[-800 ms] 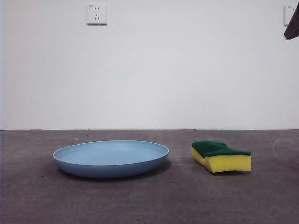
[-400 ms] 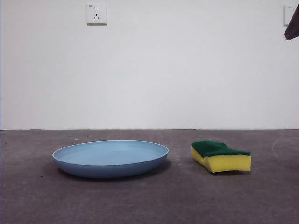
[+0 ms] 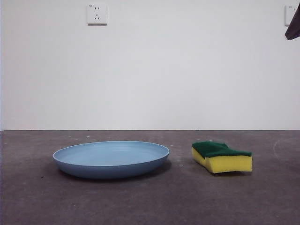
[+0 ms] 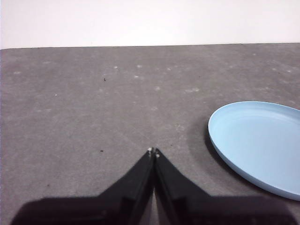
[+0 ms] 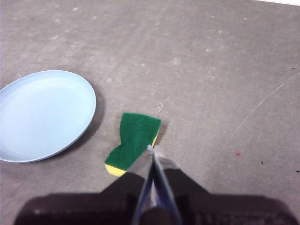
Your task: Pick up the plate,pick up the cloth,clean the plate with the cloth
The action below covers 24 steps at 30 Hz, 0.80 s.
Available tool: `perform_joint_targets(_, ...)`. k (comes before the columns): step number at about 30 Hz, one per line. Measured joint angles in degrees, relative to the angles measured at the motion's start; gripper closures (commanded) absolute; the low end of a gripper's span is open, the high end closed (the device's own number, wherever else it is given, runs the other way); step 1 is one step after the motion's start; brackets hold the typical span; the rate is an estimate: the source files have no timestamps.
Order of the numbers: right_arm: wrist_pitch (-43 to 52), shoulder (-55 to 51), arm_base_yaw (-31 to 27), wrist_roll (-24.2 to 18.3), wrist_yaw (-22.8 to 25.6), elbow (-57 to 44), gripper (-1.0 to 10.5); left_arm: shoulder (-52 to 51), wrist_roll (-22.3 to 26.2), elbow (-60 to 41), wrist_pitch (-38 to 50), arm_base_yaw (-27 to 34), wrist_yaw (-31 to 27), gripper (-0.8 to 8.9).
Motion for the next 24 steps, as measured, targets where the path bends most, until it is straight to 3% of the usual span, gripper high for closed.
perform_joint_targets(8,-0.3,-0.3,0.0,0.0,0.0,0.0,9.5,0.0,0.0,0.0,0.0,0.0,0.0,8.16)
perform_joint_targets(11,-0.7,-2.6,-0.7,-0.9,2.2,0.0,9.5,0.0,0.0,0.0,0.0,0.0,0.0,8.16)
perform_joint_targets(15,1.6,-6.9,-5.4,-2.7,1.5,-0.7,9.5,0.0,0.0,0.0,0.0,0.0,0.0,8.16)
perform_joint_targets(24,18.0,-22.4,-23.6,-3.9,-12.2,-14.0,9.5,0.0,0.0,0.0,0.0,0.0,0.0,8.16)
